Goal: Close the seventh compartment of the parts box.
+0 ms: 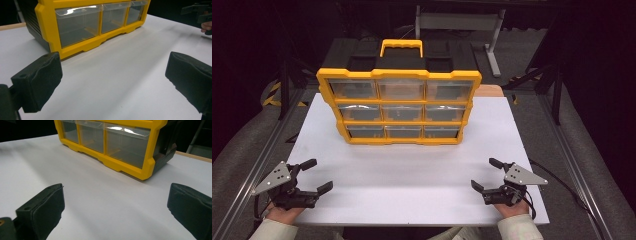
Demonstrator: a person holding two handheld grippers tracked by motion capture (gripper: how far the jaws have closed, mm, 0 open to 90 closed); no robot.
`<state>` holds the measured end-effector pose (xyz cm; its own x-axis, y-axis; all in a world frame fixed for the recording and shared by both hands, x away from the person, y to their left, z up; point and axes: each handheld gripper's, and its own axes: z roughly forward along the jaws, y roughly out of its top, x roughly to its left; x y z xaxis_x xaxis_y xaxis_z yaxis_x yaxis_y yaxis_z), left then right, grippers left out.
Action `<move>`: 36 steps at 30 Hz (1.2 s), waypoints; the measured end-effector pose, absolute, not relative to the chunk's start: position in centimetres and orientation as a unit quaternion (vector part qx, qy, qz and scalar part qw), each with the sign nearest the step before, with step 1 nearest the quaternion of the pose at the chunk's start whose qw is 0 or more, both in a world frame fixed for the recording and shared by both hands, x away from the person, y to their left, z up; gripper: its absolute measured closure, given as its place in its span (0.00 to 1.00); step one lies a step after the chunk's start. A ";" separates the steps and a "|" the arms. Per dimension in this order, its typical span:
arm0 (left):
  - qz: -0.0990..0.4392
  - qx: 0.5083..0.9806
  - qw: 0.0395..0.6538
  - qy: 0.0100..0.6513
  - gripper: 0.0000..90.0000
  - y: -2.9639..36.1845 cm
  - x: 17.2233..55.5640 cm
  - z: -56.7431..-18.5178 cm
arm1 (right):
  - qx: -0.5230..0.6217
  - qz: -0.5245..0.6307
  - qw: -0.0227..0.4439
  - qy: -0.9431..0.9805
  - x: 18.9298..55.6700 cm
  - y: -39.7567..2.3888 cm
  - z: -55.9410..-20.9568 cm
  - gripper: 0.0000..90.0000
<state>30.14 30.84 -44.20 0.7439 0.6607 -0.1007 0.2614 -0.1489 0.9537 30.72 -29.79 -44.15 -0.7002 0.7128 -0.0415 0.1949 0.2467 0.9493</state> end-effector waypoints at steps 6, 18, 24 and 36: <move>0.183 0.735 0.572 0.314 0.02 30.8 30.0 -45.5 | 0.306 0.534 0.240 0.751 30.8 -30.1 -44.4 0.02; 0.170 0.722 0.584 0.328 0.01 31.1 30.6 -47.0 | 0.317 0.535 0.230 0.749 31.1 -30.1 -45.2 0.02; 0.167 0.721 0.584 0.332 0.01 31.1 30.7 -47.2 | 0.321 0.530 0.228 0.751 31.2 -30.1 -45.4 0.02; 0.170 0.725 0.581 0.329 0.02 31.0 30.7 -47.0 | 0.320 0.533 0.230 0.749 31.1 -30.1 -45.4 0.02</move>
<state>30.66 30.98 -47.00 0.7254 0.6746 -0.1368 0.2800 -0.1076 0.9540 31.14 -30.12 -45.39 -0.6895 0.7243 -0.0025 0.2345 0.2265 0.9453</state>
